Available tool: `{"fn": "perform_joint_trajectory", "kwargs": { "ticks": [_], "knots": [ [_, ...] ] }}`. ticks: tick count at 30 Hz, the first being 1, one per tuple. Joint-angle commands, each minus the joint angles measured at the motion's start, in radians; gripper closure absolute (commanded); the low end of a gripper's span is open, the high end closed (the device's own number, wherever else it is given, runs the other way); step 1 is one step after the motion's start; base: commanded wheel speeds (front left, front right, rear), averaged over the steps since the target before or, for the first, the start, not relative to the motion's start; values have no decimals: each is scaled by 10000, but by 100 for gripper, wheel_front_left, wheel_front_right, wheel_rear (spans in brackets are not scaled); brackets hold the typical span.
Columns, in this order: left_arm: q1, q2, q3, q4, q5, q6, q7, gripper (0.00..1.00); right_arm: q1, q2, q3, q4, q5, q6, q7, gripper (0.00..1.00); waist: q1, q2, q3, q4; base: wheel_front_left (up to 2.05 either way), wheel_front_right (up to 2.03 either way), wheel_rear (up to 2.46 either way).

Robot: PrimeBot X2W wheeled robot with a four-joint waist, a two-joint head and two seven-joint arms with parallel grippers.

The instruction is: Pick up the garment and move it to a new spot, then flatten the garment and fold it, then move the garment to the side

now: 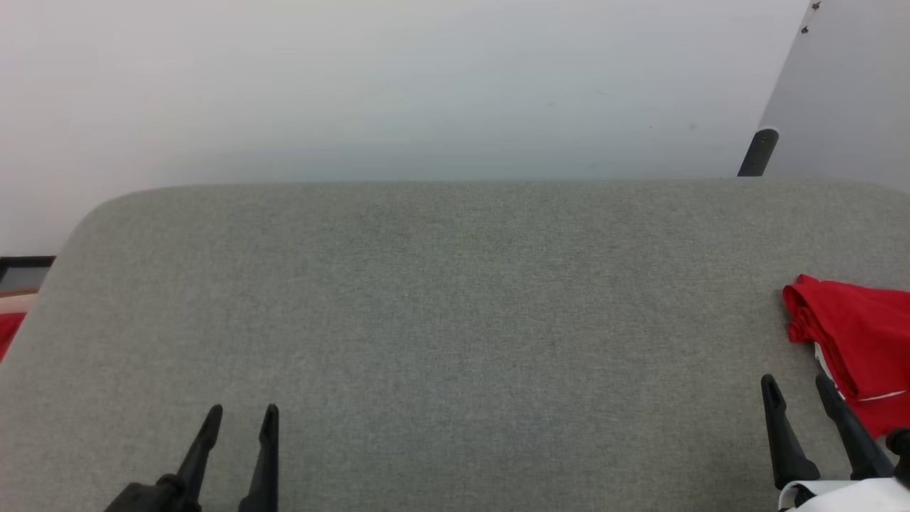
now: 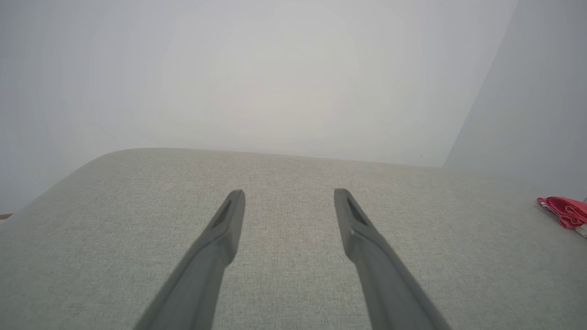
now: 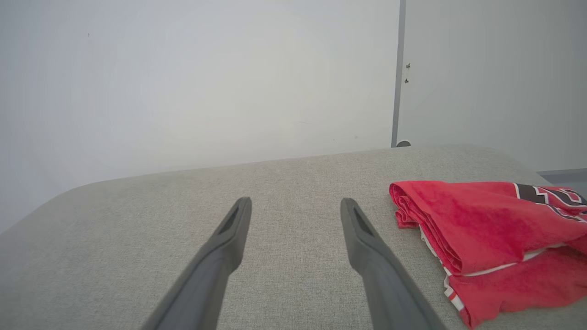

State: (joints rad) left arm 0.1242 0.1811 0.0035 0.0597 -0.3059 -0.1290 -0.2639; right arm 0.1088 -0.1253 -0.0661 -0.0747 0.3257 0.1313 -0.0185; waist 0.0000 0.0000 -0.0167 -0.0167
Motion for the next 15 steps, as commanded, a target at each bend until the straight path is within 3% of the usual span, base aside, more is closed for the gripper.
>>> {"fn": "perform_joint_trajectory", "kwargs": {
  "ticks": [1,15],
  "knots": [
    [-71,-8,40,11,38,-28,10,0,-6,21,18,-30,83,-11,-16,0,0,0,6,-11,0,0,0],
    [-78,-81,187,20,197,-28,10,0,-35,-8,162,-5,158,-11,-147,0,0,0,69,-54,0,0,0]
  ]
}}
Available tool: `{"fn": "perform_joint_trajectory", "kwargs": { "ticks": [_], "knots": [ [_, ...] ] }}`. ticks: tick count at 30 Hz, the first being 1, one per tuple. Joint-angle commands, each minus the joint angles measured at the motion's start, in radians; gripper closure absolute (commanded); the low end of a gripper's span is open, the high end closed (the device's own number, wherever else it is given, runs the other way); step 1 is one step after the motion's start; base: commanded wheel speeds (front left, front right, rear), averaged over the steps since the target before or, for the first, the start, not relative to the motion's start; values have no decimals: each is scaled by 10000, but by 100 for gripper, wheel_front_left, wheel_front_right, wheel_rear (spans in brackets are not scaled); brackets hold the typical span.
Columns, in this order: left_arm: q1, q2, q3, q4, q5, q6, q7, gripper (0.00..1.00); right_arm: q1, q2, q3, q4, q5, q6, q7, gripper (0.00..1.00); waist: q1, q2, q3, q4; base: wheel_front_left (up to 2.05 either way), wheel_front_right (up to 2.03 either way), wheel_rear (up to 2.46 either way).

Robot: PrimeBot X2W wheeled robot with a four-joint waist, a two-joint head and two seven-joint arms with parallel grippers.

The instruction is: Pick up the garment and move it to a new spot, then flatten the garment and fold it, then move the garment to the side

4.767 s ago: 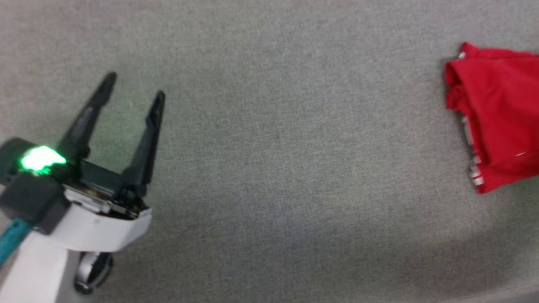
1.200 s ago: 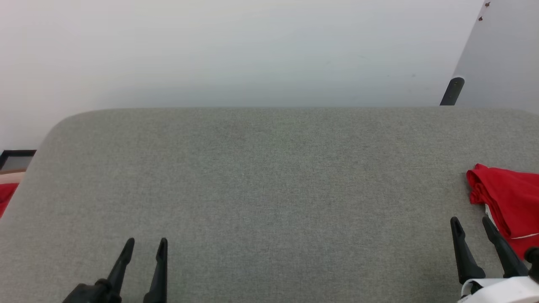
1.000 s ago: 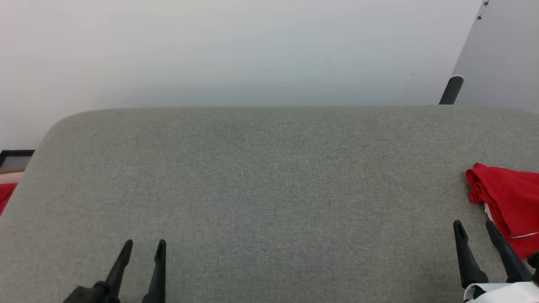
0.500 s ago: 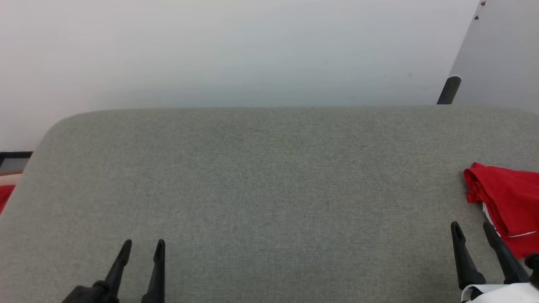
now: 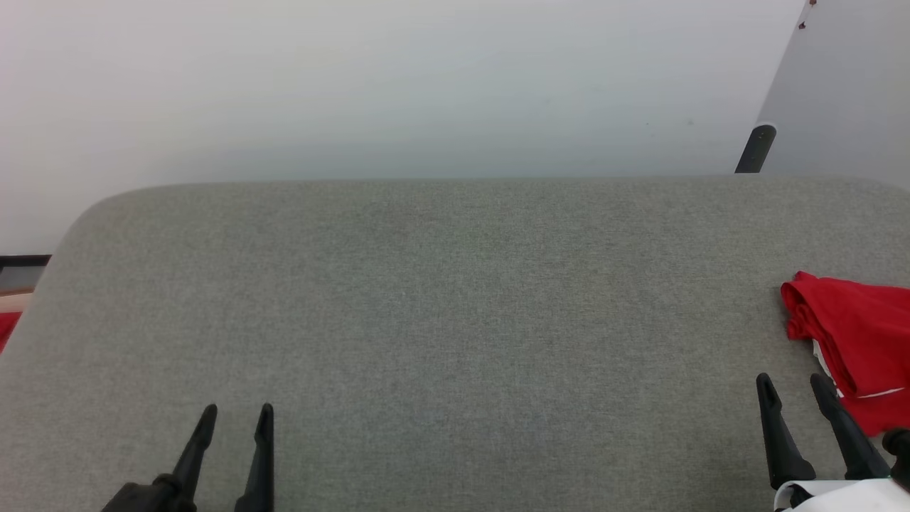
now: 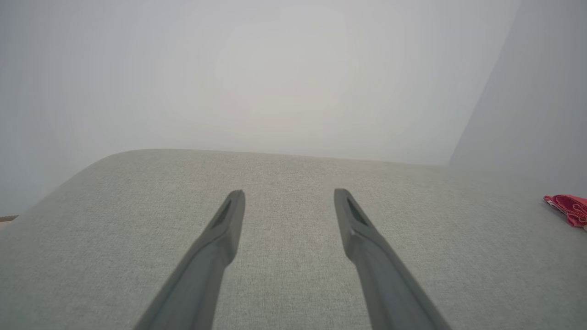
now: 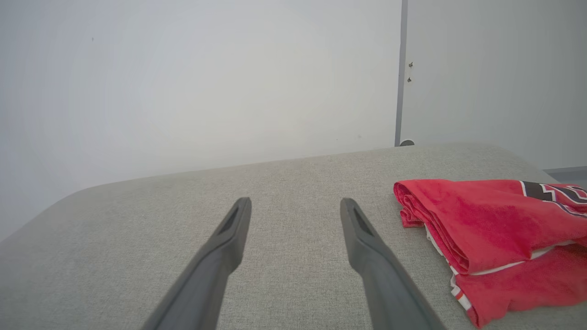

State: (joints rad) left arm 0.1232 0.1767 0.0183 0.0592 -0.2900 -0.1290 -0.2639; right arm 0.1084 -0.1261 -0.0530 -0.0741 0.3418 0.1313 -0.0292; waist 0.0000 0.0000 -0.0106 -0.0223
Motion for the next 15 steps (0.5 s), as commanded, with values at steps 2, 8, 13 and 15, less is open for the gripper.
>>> {"fn": "perform_joint_trajectory", "kwargs": {
  "ticks": [2,8,13,15],
  "knots": [
    [-70,-74,78,100,-20,-28,10,0,-66,9,81,5,-5,-11,-59,0,0,0,21,-3,0,0,0],
    [1,-157,187,137,51,2,-1,100,-1,35,160,102,10,0,-45,100,0,0,59,-25,0,0,0],
    [61,-306,160,470,-342,1,100,100,61,126,180,494,397,0,-4,100,0,0,61,-21,0,0,0],
    [-8,-328,178,509,-722,1,202,100,-4,141,160,569,758,0,35,100,0,0,63,-17,0,0,0]
  ]
}}
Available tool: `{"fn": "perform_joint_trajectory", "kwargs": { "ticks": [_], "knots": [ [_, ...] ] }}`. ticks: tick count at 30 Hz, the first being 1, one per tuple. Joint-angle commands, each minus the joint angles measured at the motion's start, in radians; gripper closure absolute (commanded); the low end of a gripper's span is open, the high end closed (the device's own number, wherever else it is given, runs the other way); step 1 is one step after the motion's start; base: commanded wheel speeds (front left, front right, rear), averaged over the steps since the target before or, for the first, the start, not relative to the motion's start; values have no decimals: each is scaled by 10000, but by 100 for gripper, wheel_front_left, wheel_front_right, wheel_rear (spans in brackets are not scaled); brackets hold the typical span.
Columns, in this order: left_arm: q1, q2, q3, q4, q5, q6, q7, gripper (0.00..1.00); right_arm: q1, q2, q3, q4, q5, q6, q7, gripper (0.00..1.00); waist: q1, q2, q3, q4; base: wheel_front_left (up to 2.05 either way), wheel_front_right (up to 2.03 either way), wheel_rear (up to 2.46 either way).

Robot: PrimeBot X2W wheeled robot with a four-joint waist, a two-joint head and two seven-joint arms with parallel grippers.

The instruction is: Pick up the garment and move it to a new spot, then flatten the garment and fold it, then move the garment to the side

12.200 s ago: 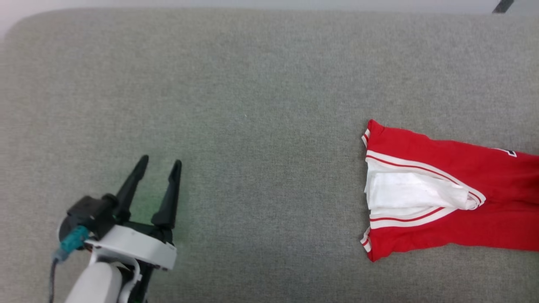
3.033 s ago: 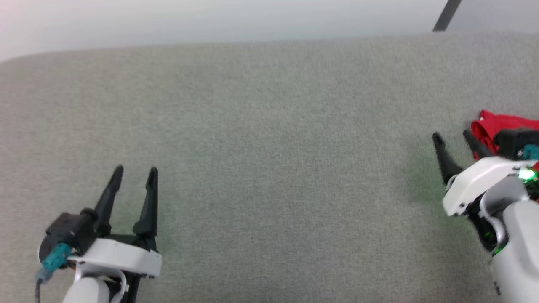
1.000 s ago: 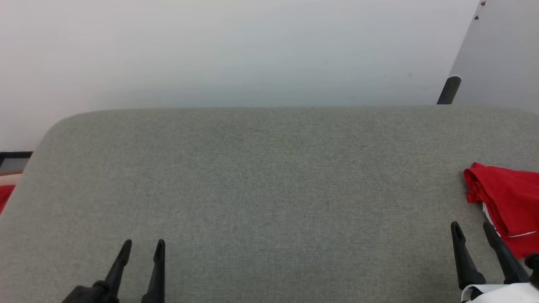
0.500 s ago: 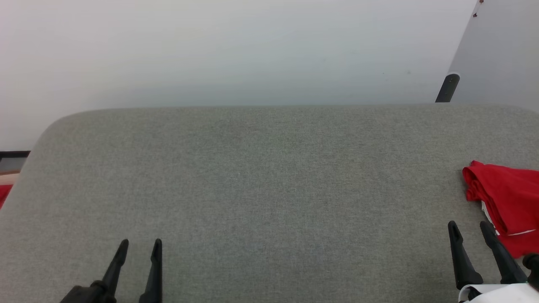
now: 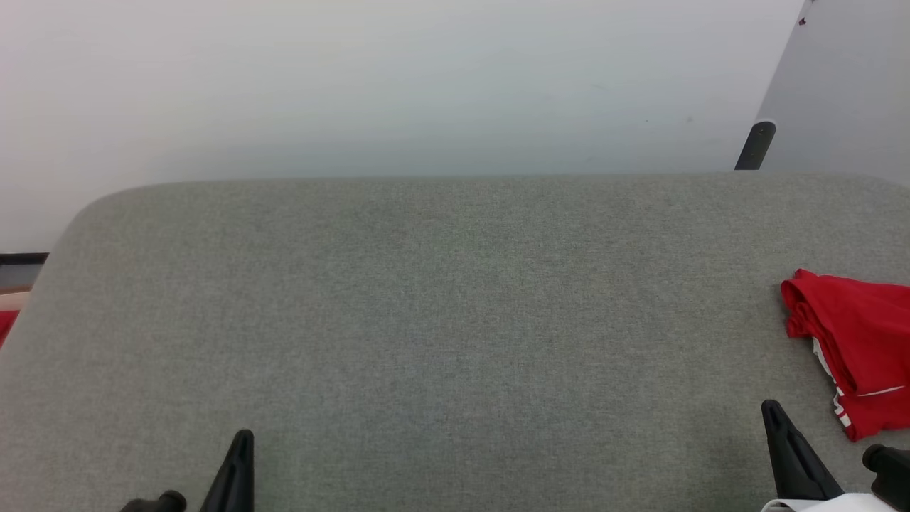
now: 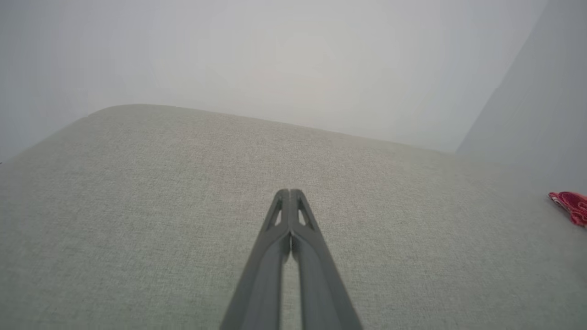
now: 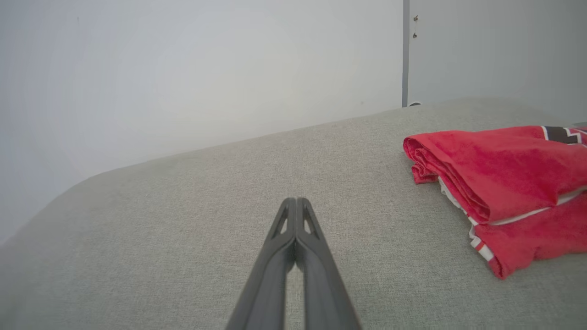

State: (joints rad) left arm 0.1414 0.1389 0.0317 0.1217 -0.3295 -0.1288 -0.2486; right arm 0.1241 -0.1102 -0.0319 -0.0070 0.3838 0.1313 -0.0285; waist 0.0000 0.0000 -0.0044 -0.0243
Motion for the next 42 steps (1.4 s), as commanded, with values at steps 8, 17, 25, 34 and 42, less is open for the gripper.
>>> {"fn": "perform_joint_trajectory", "kwargs": {
  "ticks": [8,17,25,34,42],
  "knots": [
    [-433,-23,106,22,-1573,-3,386,100,-389,32,-120,154,1524,-1,158,100,0,0,4,17,0,0,0],
    [-711,-116,182,175,-3021,-5,784,100,-649,93,-201,451,2905,-2,310,100,0,0,10,35,0,0,0],
    [-930,-192,246,293,-4184,-7,1104,100,-863,144,-267,688,4014,-2,438,100,0,0,15,51,0,0,0],
    [-1151,-275,311,415,-5375,-10,1437,100,-1078,201,-340,932,5146,-3,561,100,0,0,20,68,0,0,0],
    [-1334,-345,368,519,-6333,-12,1708,100,-1244,249,-402,1133,6058,-3,669,100,0,0,25,84,0,0,0]
  ]
}}
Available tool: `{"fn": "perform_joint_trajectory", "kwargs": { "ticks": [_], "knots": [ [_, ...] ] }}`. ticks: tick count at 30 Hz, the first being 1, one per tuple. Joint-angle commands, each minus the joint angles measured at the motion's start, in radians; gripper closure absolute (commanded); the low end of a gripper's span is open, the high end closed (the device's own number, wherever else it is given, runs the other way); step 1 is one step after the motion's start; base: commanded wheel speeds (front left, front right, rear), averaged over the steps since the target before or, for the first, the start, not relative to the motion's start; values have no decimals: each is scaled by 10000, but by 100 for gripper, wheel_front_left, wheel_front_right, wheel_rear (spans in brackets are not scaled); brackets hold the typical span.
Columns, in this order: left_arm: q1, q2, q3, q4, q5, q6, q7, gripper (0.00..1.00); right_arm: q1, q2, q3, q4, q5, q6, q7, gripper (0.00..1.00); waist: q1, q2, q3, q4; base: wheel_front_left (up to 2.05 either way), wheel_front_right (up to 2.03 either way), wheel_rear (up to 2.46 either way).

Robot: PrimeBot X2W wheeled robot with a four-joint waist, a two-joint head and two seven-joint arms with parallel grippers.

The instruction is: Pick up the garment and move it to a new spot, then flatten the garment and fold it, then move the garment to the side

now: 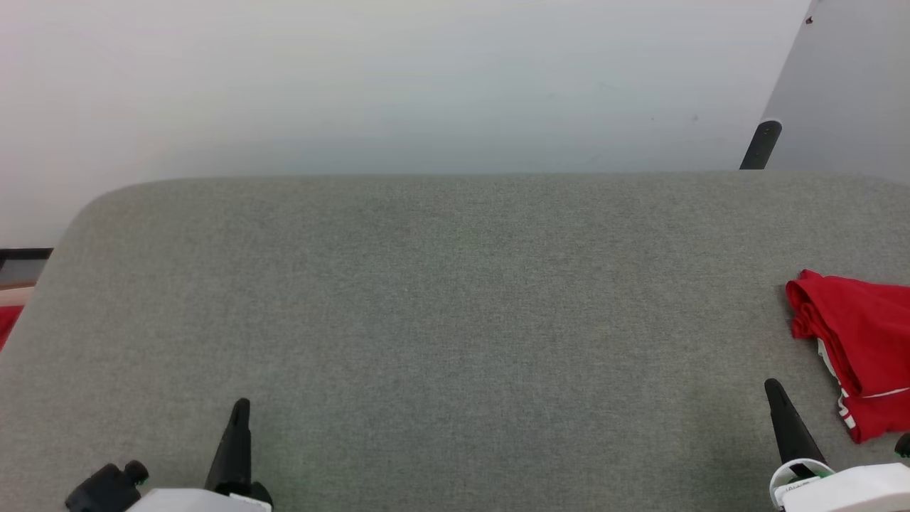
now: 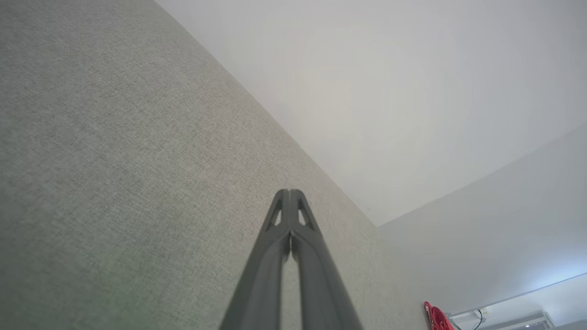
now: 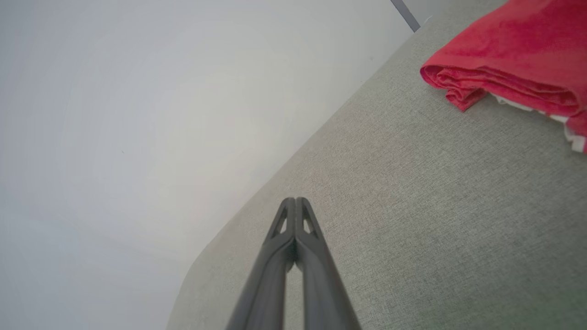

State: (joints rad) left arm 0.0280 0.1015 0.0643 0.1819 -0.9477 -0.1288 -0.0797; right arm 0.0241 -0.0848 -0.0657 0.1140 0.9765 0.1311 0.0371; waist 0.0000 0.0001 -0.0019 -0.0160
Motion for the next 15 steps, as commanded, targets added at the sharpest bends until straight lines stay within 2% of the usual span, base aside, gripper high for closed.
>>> {"fn": "perform_joint_trajectory", "kwargs": {
  "ticks": [1,15],
  "knots": [
    [-218,20,49,-69,-271,-13,59,100,-267,2,-71,-52,241,-1,29,100,0,-1,1,3,0,0,0],
    [-512,-95,146,89,-1766,-16,486,100,-514,78,-162,267,1682,-2,200,100,0,-1,9,31,0,0,0]
  ]
}}
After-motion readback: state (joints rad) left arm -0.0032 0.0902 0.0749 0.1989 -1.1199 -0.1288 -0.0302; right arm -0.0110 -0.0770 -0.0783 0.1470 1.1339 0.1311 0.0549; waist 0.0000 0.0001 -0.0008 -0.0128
